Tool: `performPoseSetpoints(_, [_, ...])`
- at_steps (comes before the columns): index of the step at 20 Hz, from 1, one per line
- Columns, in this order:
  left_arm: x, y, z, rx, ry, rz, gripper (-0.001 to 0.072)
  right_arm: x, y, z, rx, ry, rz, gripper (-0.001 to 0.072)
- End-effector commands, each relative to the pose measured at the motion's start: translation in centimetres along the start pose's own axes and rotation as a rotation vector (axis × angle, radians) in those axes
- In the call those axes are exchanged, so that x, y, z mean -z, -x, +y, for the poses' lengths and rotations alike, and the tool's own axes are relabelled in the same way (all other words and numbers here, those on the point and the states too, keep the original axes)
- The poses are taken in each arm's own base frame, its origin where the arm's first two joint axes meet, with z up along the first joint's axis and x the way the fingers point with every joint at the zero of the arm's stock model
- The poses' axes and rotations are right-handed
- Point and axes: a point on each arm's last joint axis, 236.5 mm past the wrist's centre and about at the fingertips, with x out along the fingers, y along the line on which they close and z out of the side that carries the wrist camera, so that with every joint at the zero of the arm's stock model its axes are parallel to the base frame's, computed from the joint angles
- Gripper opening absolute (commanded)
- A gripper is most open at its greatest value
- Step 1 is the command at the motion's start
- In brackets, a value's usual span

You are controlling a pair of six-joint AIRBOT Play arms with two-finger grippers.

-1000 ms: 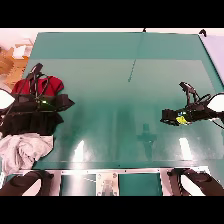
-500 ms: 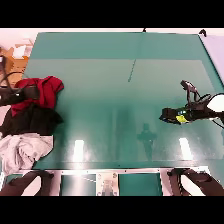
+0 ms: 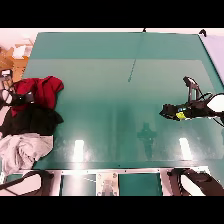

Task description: Fold the shirts.

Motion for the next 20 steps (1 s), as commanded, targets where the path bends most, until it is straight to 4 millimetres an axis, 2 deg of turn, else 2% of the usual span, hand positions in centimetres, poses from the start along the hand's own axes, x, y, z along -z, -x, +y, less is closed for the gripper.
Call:
performPoseSetpoints(1, [0.8, -4.3, -0.1, 0.002, -0.031, 0.008, 0.0667, -0.2, 0.0, 0.0, -0.001, 0.0, -0.008, 0.0199])
performPoseSetpoints(2, [1.3, -5.0, 0.0, -0.003, -0.043, 0.035, 0.0645, -0.2, 0.0, 0.0, -0.001, 0.0, -0.008, 0.0199])
performPoseSetpoints(3, [1.6, -5.4, 0.2, -0.011, -0.061, 0.057, 0.0424, -0.1, 0.0, 0.0, -0.001, 0.0, -0.005, 0.0199])
performPoseSetpoints(4, [1.3, -5.4, 0.5, -0.02, -0.079, 0.065, 0.013, -0.1, 0.0, 0.0, -0.001, 0.0, -0.004, 0.0199])
performPoseSetpoints(5, [0.5, -5.2, 0.6, -0.023, -0.094, 0.059, 0.0026, -0.1, 0.0, 0.0, -0.001, -0.001, -0.005, 0.0198])
performPoseSetpoints(8, [-1.5, -3.5, 1.3, -0.041, -0.082, 0.099, 0.0024, -0.1, 0.0, 0.0, -0.001, 0.0, -0.005, 0.0196])
performPoseSetpoints(10, [-2.6, -1.7, 1.5, -0.041, -0.059, 0.153, 0.0024, -0.1, 0.0, 0.0, -0.001, -0.001, -0.005, 0.0189])
performPoseSetpoints(12, [-3.8, 0.5, 0.1, 0.026, -0.052, 0.181, 0.0023, -0.1, 0.0, 0.0, -0.001, -0.001, -0.006, 0.0189])
performPoseSetpoints(13, [-4.9, 1.8, -1.4, 0.091, -0.033, 0.172, 0.0023, -0.1, 0.0, 0.0, -0.001, -0.001, -0.006, 0.0189])
performPoseSetpoints(15, [-8.6, 6.1, -6.3, 0.276, -0.011, 0.081, 0.0023, -0.2, 0.0, 0.0, -0.001, -0.001, -0.006, 0.0189])
performPoseSetpoints(17, [-12.9, 13.0, -12.7, 0.47, -0.039, -0.063, 0.0023, -0.1, 0.0, 0.0, -0.001, -0.001, -0.005, 0.0189])
performPoseSetpoints(18, [-14.4, 17.4, -16.9, 0.586, -0.069, -0.121, 0.0023, -0.2, 0.0, 0.0, -0.001, -0.003, -0.007, 0.0189])
performPoseSetpoints(19, [-14.8, 21.6, -21.0, 0.69, -0.127, -0.158, 0.0023, -0.3, 0.1, 0.1, -0.002, -0.005, -0.01, 0.0188])
performPoseSetpoints(20, [-14.1, 25.8, -25.3, 0.792, -0.206, -0.168, 0.0023, -0.6, 0.3, 0.2, -0.003, -0.006, -0.02, 0.0188])
